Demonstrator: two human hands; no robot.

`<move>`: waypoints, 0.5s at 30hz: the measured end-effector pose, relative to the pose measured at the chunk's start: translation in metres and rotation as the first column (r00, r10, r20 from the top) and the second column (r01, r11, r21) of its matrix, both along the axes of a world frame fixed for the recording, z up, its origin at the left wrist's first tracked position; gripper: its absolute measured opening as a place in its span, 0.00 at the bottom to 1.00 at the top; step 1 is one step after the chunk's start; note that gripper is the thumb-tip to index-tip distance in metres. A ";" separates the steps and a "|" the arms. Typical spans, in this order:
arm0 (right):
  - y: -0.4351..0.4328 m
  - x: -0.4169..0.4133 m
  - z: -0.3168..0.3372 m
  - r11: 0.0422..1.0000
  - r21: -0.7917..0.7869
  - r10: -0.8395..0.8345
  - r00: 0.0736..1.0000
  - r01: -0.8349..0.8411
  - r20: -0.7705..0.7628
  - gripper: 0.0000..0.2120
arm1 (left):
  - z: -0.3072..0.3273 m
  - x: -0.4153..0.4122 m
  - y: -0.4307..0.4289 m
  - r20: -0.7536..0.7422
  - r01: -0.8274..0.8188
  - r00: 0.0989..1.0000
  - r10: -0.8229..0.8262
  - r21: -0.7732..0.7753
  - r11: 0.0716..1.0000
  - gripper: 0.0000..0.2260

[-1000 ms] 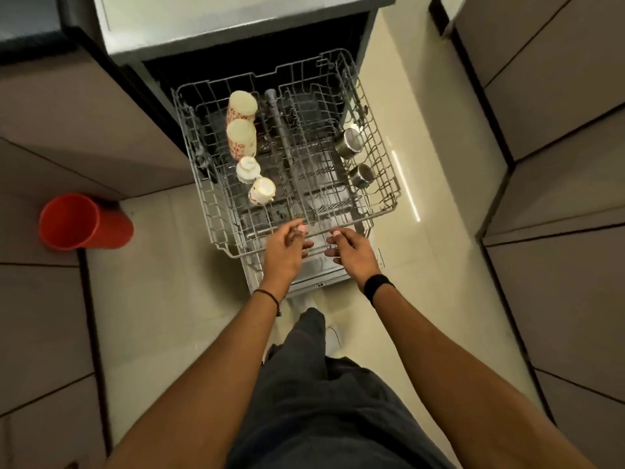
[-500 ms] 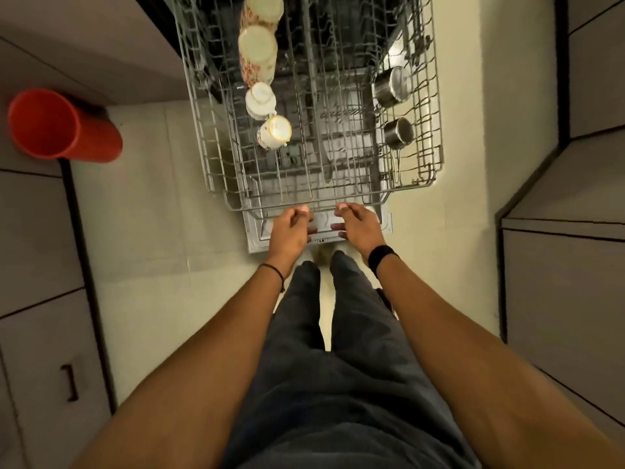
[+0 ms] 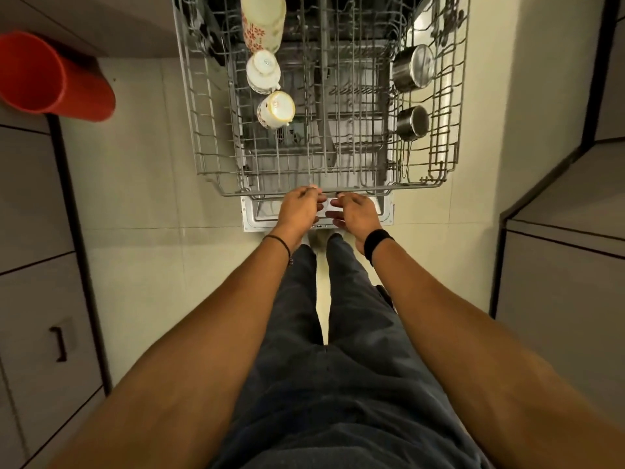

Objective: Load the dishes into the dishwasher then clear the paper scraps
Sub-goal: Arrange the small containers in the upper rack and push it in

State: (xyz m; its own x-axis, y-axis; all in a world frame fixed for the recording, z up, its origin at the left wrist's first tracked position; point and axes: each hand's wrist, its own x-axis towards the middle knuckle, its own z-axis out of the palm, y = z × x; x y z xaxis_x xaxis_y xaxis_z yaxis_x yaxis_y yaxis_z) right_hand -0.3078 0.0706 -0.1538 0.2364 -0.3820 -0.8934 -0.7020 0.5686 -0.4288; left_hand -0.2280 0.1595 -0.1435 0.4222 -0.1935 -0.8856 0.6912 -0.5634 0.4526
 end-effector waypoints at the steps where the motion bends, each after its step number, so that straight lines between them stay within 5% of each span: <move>1: 0.000 0.000 0.000 1.000 0.002 -0.002 1.000 0.002 -0.002 0.13 | -0.002 0.000 -0.002 0.009 0.009 1.000 -0.009 0.027 1.000 0.12; 15: -0.017 0.001 -0.006 1.000 -0.019 0.020 1.000 -0.020 -0.010 0.12 | -0.014 -0.012 -0.005 -0.144 -0.295 0.945 0.294 0.009 0.955 0.16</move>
State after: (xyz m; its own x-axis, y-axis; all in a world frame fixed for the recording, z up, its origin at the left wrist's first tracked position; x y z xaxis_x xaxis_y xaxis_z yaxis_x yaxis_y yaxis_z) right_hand -0.3068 0.0539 -0.1599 0.2357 -0.3942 -0.8883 -0.7172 0.5462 -0.4327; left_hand -0.2400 0.1541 -0.1573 0.3322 -0.0905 -0.9389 0.8830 -0.3202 0.3433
